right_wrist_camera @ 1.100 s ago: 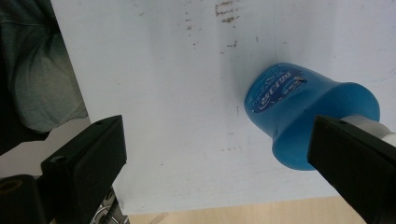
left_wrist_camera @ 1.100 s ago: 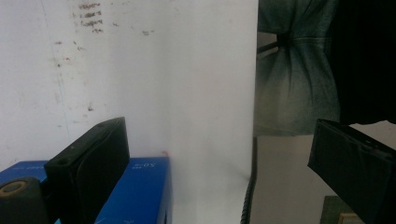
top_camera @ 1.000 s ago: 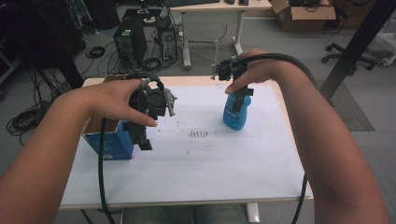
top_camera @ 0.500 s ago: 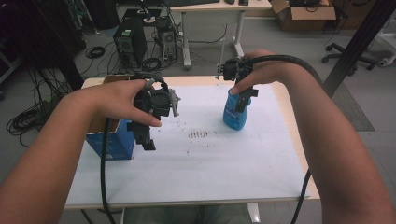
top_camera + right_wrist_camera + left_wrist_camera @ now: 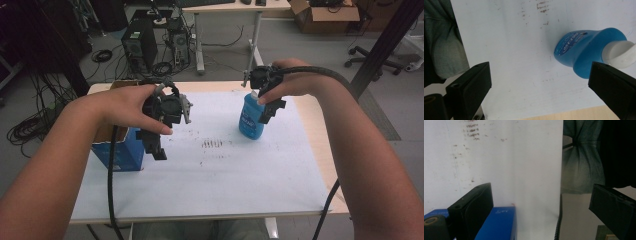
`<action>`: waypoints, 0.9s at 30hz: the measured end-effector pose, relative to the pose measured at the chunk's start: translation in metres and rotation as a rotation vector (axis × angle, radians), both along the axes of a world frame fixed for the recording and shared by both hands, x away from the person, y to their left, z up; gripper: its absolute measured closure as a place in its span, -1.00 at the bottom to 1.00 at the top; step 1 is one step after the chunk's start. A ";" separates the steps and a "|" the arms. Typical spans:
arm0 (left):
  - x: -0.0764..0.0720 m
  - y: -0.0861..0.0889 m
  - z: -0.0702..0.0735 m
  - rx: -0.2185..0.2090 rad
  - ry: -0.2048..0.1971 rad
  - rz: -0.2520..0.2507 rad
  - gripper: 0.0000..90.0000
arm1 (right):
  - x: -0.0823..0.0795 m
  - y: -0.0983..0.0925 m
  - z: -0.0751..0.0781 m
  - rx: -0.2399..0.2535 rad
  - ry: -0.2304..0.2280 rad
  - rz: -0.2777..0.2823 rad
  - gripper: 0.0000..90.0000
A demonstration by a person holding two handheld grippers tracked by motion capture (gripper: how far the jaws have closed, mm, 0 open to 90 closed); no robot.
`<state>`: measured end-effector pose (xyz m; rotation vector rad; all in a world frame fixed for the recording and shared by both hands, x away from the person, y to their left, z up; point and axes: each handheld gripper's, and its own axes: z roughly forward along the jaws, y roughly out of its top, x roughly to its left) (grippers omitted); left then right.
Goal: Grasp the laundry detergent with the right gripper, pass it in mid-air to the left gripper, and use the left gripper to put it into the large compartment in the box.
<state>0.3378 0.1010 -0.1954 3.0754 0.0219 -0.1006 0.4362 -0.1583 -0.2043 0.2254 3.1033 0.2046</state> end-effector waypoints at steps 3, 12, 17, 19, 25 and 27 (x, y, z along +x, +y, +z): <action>0.000 0.000 0.000 -0.003 0.000 0.000 -0.88 | 0.000 -0.007 -0.001 0.010 -0.001 -0.014 -0.90; 0.001 -0.002 -0.001 -0.013 0.003 0.008 -0.88 | -0.001 -0.034 -0.014 0.097 -0.011 -0.058 -0.90; 0.002 -0.002 -0.002 -0.006 0.005 0.005 -0.88 | -0.001 -0.045 -0.023 0.121 -0.012 -0.079 -0.90; 0.003 -0.002 -0.002 -0.004 0.004 0.006 -0.88 | -0.001 -0.050 -0.027 0.136 -0.023 -0.078 -0.90; 0.003 -0.003 -0.003 -0.011 0.006 0.008 -0.88 | 0.000 -0.061 -0.036 0.183 -0.048 -0.111 -0.91; 0.004 -0.003 -0.003 -0.008 0.007 0.006 -0.88 | 0.001 -0.065 -0.040 0.213 -0.053 -0.126 -0.91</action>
